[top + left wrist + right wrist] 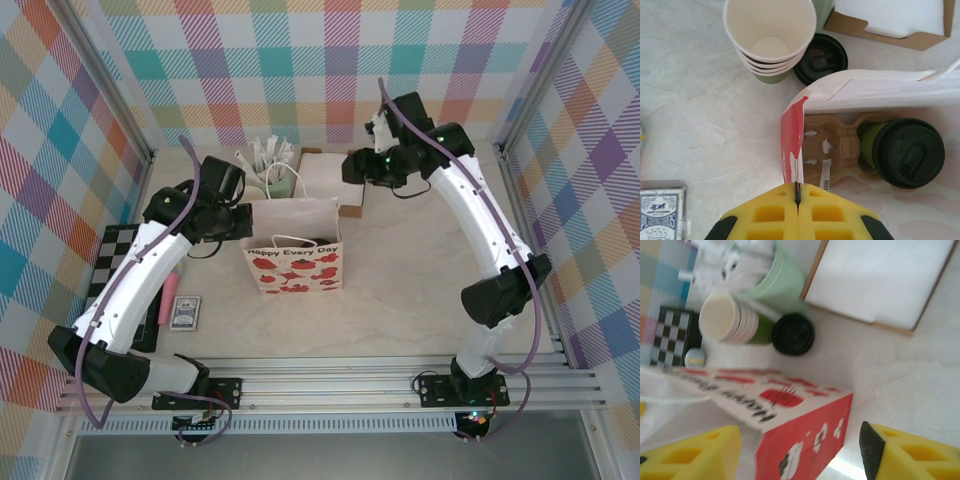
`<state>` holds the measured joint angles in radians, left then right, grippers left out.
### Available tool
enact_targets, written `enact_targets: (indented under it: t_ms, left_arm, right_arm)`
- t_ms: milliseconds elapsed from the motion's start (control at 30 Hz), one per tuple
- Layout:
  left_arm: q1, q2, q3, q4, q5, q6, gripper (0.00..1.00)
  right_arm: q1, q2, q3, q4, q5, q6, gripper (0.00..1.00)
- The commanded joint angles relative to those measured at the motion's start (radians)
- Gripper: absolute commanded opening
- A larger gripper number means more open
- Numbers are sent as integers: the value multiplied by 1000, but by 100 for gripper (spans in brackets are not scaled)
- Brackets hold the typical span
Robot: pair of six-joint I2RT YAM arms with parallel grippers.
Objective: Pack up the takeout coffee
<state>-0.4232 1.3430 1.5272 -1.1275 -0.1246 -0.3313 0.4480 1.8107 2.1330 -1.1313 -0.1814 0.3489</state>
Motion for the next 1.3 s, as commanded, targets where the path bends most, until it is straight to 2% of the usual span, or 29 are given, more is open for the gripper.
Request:
enact_targets:
  t_ms: [0,100,233,400,567,633,833,1200,1267]
  left_arm:
    - [40,-32,-13,-46,-80,-13,0]
    - [90,-61,-28,-54,-66,14,0]
    - [135,-85,-59,-47,-44,43,0]
    - [193,-94,-86,-41,-58,86,0]
    - [255,-127,-119,22,-9,172,0]
    - [268,-136,-138,66,52,195,0]
    - [268,-122,-147,121,182,203,0]
    - [268,-127,-169,144,236,176,0]
    - [268,-123,-171,143,236,176,0]
  right_arm:
    - [-47,-1,-69,148,77,56,73]
    - [-57,73,-62,177,146,43,85]
    - [-53,272,96,130,144,38,100]
    - [-19,472,255,146,149,58,100]
    - [18,655,452,99,254,89,93]
    - [24,696,466,99,321,121,90]
    - [27,757,466,143,389,157,81]
    - [34,878,535,115,341,156,68]
    - [37,887,541,97,351,156,61]
